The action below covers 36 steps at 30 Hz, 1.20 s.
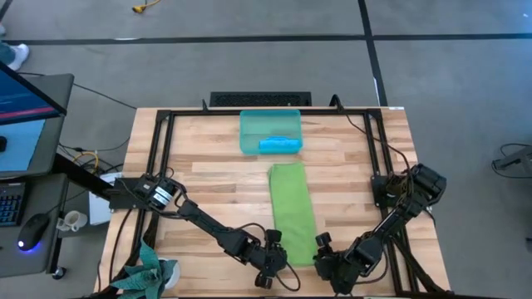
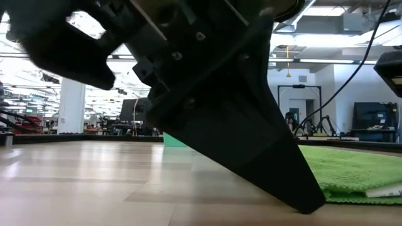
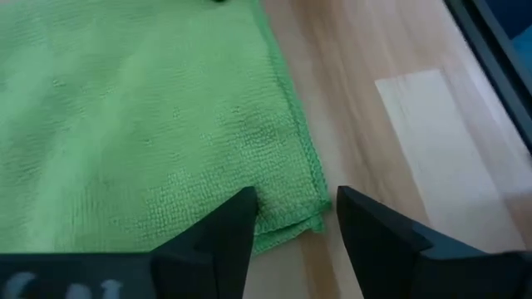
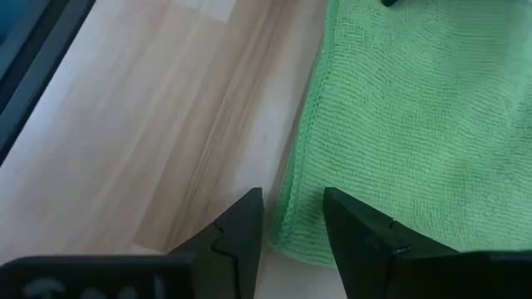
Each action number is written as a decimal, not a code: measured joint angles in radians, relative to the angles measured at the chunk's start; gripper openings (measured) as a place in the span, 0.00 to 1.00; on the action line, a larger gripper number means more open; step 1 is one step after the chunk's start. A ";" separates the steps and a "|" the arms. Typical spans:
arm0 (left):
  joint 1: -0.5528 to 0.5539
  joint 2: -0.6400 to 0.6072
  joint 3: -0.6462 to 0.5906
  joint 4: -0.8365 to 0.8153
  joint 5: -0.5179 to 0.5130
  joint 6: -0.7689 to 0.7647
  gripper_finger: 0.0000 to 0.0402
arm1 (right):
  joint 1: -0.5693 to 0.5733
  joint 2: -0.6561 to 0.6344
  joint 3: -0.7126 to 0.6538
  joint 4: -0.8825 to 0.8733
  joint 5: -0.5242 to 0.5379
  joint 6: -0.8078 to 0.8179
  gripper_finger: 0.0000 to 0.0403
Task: Roll microfiber towels into tight, uniform cylinder then place into a basket
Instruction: Fold the green microfiber cloth
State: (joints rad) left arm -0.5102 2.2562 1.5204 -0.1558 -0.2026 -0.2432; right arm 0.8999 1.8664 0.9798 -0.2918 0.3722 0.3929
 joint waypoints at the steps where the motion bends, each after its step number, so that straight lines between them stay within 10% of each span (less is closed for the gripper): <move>1: 0.000 0.000 0.000 -0.002 -0.008 -0.011 0.40 | 0.001 0.000 0.000 -0.002 -0.001 0.003 0.38; 14: 0.006 0.002 -0.002 0.003 -0.028 -0.044 0.02 | 0.002 0.002 0.000 -0.004 -0.010 0.025 0.16; 18: 0.005 0.004 -0.004 0.031 -0.022 -0.066 0.02 | 0.002 0.002 -0.001 -0.010 -0.004 0.025 0.03; 36: -0.120 0.009 0.293 -0.362 -0.093 -0.102 0.01 | 0.053 -0.019 0.175 -0.073 -0.008 0.026 0.02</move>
State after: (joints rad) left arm -0.6298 2.2654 1.8131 -0.5180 -0.2955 -0.3453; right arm 0.9527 1.8473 1.1548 -0.3645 0.3637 0.4187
